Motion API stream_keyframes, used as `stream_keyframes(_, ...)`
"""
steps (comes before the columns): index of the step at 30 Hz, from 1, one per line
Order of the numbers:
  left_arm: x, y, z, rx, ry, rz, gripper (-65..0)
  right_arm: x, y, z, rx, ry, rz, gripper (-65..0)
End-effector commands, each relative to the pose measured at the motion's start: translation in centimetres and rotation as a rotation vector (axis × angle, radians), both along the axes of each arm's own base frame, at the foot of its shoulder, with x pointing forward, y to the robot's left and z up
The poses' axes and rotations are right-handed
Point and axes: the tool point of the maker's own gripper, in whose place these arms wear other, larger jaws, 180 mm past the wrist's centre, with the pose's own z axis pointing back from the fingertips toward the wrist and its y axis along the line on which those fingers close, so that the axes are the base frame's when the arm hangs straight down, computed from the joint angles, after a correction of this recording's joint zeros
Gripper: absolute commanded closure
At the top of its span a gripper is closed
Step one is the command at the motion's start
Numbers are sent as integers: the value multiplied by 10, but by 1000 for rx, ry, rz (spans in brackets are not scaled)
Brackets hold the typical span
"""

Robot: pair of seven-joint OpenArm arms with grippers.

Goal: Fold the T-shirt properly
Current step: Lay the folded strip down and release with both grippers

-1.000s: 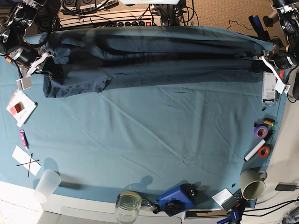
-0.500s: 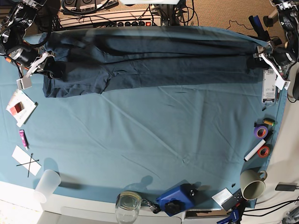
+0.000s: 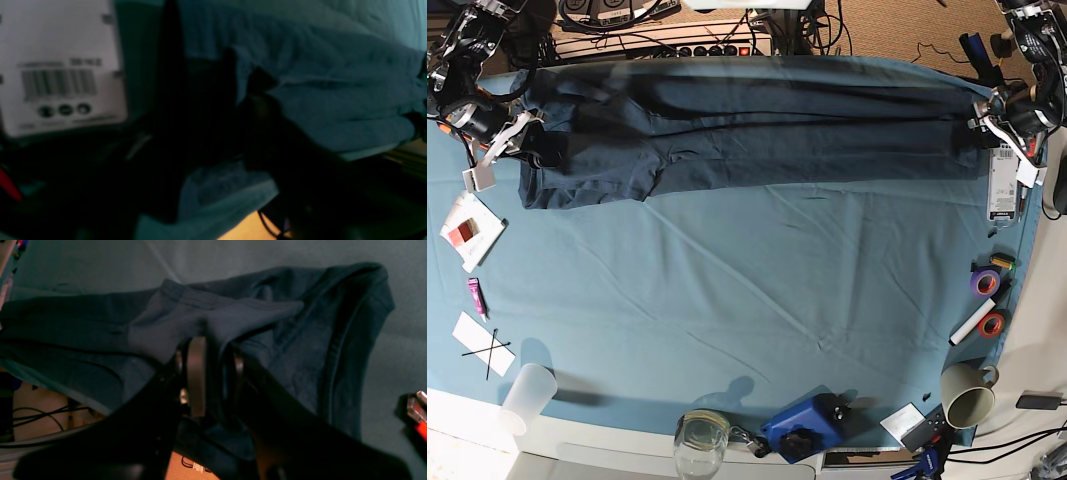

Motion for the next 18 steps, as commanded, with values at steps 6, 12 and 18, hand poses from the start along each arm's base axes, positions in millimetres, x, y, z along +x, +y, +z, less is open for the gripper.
stream_keyframes(6,-13,-16,-2,-72,49,-37,0,7,-2,13,-4,-50,4,-113)
stream_keyframes(12,-4,-9,9,-31,12,-55,0,7,-2,14,-5,-50,4,-113)
stream_keyframes(18,12,-17,38,31,-99,-131,0,7,-2,14,-4,-51,4,-112)
